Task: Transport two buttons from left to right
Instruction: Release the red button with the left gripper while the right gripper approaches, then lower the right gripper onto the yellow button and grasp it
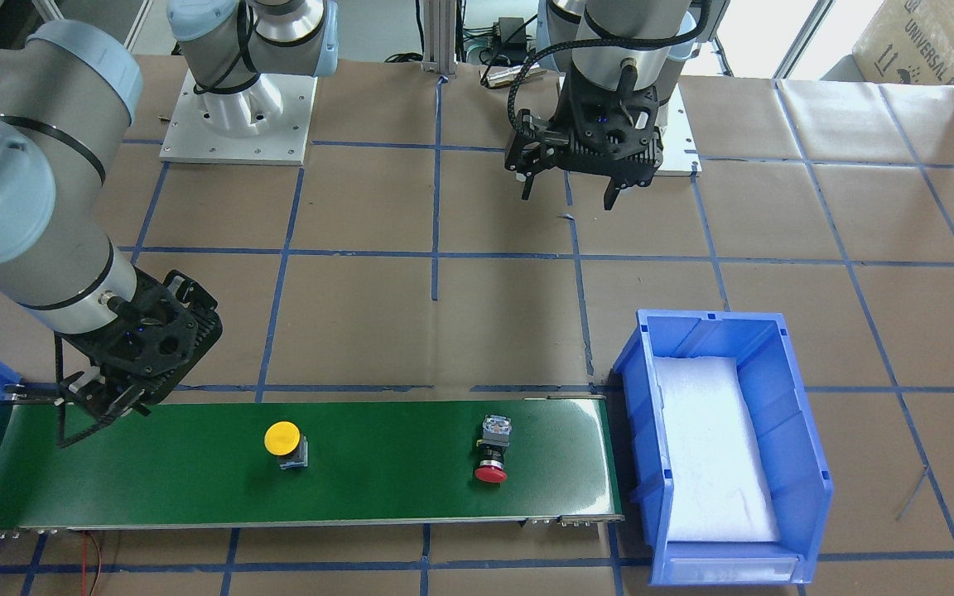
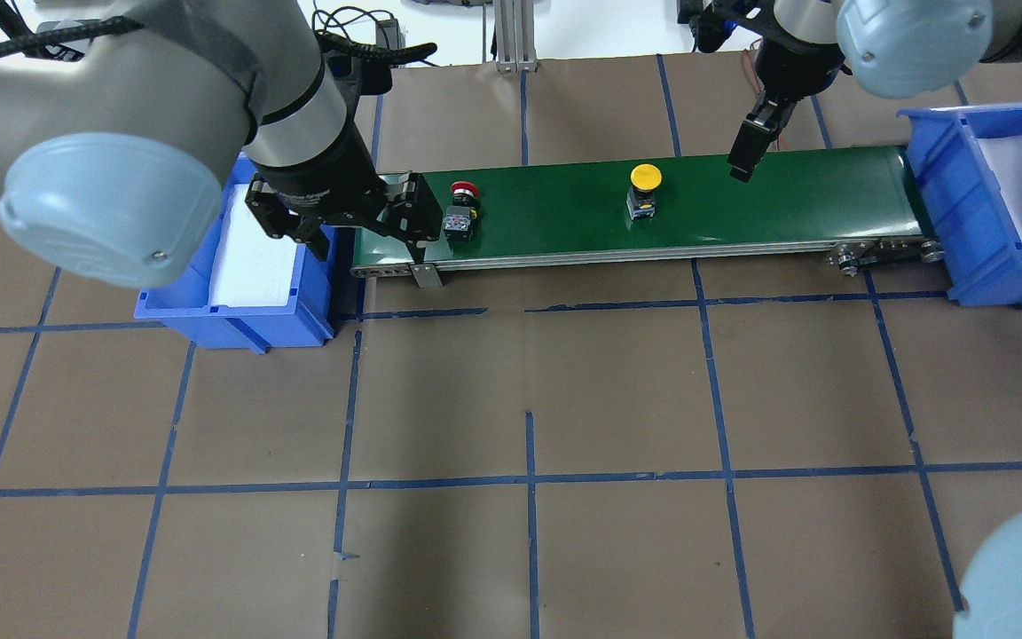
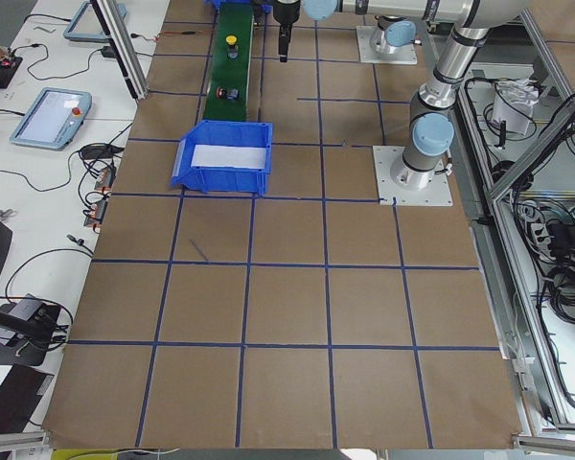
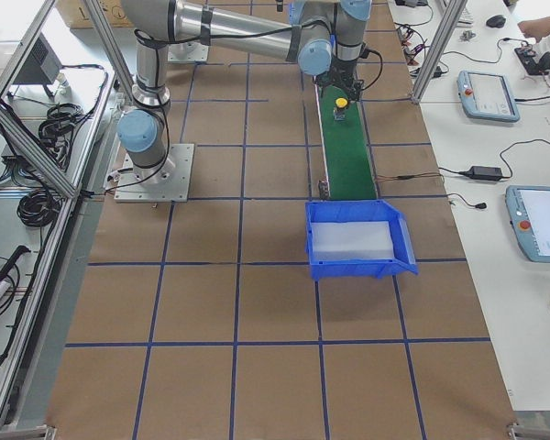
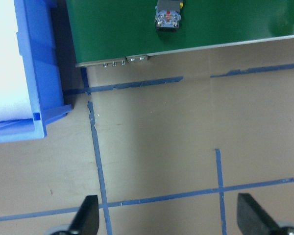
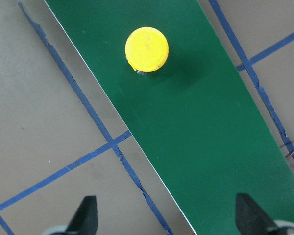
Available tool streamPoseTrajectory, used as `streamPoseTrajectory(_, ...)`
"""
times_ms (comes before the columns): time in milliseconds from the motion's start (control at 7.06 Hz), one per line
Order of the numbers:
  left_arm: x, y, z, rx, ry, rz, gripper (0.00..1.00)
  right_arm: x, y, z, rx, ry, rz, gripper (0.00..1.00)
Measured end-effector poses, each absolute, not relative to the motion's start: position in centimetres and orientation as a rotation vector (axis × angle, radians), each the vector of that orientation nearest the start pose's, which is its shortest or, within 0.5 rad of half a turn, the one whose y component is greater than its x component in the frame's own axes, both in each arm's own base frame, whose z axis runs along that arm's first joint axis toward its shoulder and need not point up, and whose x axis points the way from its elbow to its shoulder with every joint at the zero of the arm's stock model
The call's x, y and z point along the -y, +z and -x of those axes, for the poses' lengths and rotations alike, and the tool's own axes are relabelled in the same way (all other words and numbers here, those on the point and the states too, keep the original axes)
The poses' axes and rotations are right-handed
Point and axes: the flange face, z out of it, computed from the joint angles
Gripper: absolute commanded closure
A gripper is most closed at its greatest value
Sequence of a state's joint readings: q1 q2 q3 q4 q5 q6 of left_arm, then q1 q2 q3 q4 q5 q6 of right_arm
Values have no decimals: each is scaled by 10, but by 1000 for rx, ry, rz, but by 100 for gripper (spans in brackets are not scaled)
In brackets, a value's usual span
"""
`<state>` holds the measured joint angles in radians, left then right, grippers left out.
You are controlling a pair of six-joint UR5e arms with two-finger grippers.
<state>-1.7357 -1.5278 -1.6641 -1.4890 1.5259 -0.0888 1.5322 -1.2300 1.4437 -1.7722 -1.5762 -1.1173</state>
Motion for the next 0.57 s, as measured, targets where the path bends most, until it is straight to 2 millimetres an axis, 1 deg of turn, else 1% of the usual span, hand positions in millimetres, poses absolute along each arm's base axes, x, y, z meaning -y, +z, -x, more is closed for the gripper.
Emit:
streamPoseTrajectory(142,447,476,206,-3186,-43,-85,0,634,359,-108,-2599,34,1744,0)
streamPoseTrajectory(283,449,481,202,-3182,-36,-66,0,638,344,-108,-2533,21,1843,0)
streamPoseTrajectory(567,450,486,200,-3179,-36,-56,0,643,321,-111,-2449,-29,1981,0)
